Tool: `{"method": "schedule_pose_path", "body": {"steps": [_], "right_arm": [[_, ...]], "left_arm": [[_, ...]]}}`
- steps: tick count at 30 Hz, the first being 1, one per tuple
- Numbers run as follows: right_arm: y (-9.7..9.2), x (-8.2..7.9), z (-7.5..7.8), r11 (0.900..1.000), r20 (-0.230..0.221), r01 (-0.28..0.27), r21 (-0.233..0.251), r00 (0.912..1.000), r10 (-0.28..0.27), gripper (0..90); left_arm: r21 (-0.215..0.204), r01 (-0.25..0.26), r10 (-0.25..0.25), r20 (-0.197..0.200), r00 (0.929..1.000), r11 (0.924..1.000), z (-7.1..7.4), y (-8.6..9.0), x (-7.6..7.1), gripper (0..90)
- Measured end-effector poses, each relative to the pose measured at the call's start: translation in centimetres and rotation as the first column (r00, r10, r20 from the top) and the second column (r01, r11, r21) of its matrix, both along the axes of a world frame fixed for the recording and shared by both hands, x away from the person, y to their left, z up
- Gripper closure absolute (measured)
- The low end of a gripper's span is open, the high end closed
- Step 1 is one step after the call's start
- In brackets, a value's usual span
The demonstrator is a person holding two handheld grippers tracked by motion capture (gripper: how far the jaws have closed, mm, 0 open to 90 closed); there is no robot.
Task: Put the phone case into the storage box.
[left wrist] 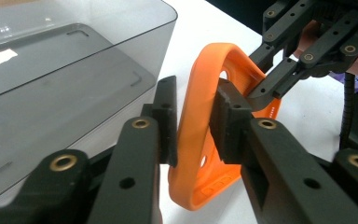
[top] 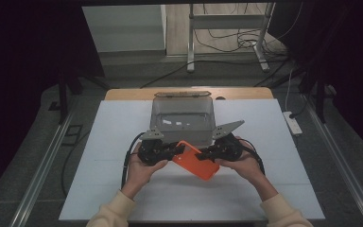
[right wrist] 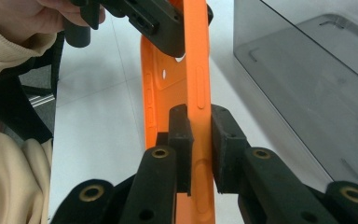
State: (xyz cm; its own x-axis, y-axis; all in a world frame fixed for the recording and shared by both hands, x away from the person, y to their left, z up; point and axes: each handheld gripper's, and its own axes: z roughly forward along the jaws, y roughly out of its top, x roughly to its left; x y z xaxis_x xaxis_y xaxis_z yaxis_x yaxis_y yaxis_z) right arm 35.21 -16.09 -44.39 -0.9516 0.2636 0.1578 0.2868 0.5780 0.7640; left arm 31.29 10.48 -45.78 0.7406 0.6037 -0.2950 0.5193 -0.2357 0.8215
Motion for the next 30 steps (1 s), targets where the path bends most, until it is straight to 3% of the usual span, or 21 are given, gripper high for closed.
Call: {"method": "schedule_pose_path", "body": {"steps": [3, 5, 7, 16, 30], "right_arm": [[0.06, -0.11, 0.11, 1.0000, -0.005, -0.002, 0.008, 1.0000, 0.002, 80.2], [0.16, -0.26, 0.31, 1.0000, 0.005, -0.005, 0.004, 1.0000, 0.005, 80.3], [0.22, -0.33, 0.37, 1.0000, 0.012, -0.006, 0.001, 0.9999, 0.006, 80.3], [0.16, -0.39, 0.44, 0.9999, 0.024, 0.001, -0.010, 0.9997, 0.000, 80.4], [-0.03, -0.42, 0.59, 0.9997, 0.035, 0.012, -0.021, 0.9993, -0.011, 80.3]], "left_arm": [[0.001, 0.003, -0.003, -0.004, 1.0000, 1.0000, -0.02, 0.01, 0.04, 67.8], [0.012, -0.006, 0.006, -0.003, 1.0000, 0.9999, -0.08, -0.18, 0.03, 54.5], [0.017, -0.003, 0.003, -0.005, 1.0000, 0.9998, -0.11, -0.24, 0.06, 47.9], [0.018, -0.030, 0.030, -0.006, 0.9995, 0.9994, -0.01, -0.01, 0.08, 25.7], [0.059, -0.048, 0.046, 0.028, 0.9985, 0.9971, 0.44, 0.65, -0.71, 18.9]]}}
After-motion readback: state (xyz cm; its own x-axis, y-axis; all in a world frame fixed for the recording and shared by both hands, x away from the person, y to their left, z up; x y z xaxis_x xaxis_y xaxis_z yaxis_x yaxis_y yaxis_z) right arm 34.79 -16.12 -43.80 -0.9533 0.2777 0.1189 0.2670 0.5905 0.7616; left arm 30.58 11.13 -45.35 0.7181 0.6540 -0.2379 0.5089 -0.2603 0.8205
